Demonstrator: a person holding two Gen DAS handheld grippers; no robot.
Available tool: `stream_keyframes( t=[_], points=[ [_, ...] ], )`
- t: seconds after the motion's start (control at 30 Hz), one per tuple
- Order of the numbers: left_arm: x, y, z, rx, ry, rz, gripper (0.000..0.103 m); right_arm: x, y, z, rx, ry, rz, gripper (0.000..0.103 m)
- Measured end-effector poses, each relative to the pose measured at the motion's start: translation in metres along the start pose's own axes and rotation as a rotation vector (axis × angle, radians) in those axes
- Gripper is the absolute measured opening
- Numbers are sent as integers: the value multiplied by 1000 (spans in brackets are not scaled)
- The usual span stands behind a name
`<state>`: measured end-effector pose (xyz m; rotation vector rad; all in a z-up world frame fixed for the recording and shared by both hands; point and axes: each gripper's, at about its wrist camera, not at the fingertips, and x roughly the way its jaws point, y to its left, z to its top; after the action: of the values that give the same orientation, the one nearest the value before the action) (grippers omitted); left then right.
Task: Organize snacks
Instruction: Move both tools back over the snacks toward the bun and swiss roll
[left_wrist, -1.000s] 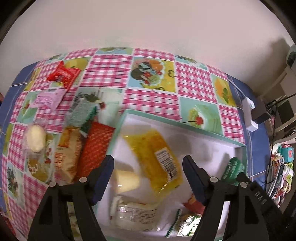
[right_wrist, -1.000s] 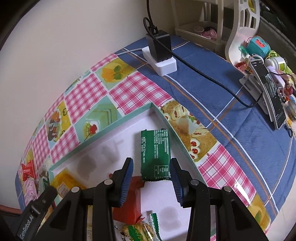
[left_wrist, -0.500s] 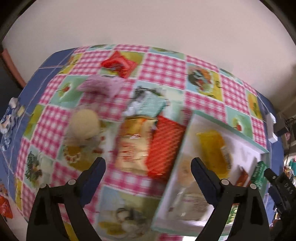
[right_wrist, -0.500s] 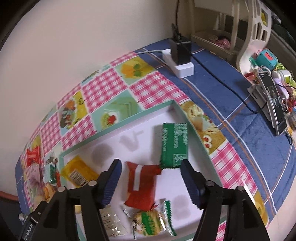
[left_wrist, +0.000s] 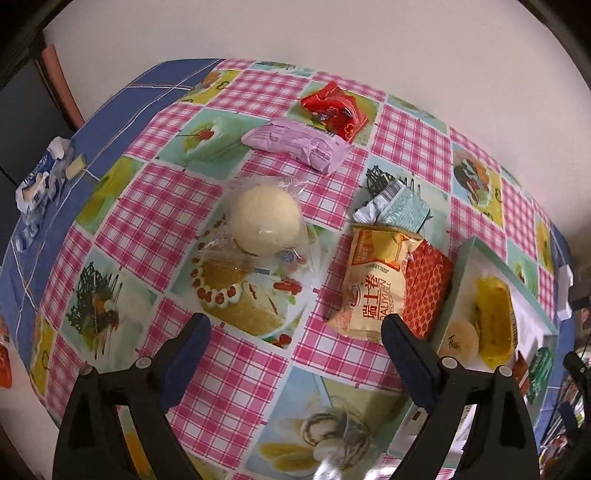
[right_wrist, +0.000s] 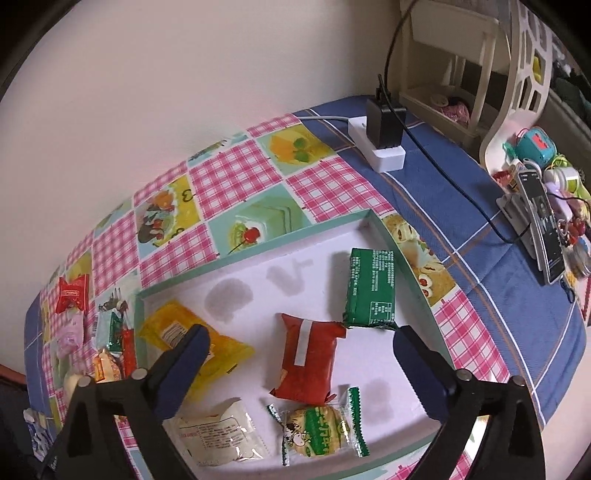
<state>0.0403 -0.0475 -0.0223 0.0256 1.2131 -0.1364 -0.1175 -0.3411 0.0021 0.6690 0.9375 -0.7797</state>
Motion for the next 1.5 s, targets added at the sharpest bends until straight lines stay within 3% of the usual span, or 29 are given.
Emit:
stream_keyframes(
  t=[0.23,0.37,0.63,1.0,1.27,1.5],
  points=[
    [4,2,7,24,13,5,94,-5,14,-5,-37,-12,-13,103],
    [5,3,15,31,11,-14,99,-5,25,-9,-59,-9,-15,103],
    [-2,14,30,15,-30,-55,99,-6,54,-19,-107,11,70,103],
    [-6,60,45,-111,-71,-97,99,-11,83,-32,-116,27,212,103],
    [4,83,51,-176,-52,-119,99,-8,121,-47,-217,44,282,103],
    [25,96,55,-211,-4,-73,99,15,171,-71,-366,75,300,103]
  ],
)
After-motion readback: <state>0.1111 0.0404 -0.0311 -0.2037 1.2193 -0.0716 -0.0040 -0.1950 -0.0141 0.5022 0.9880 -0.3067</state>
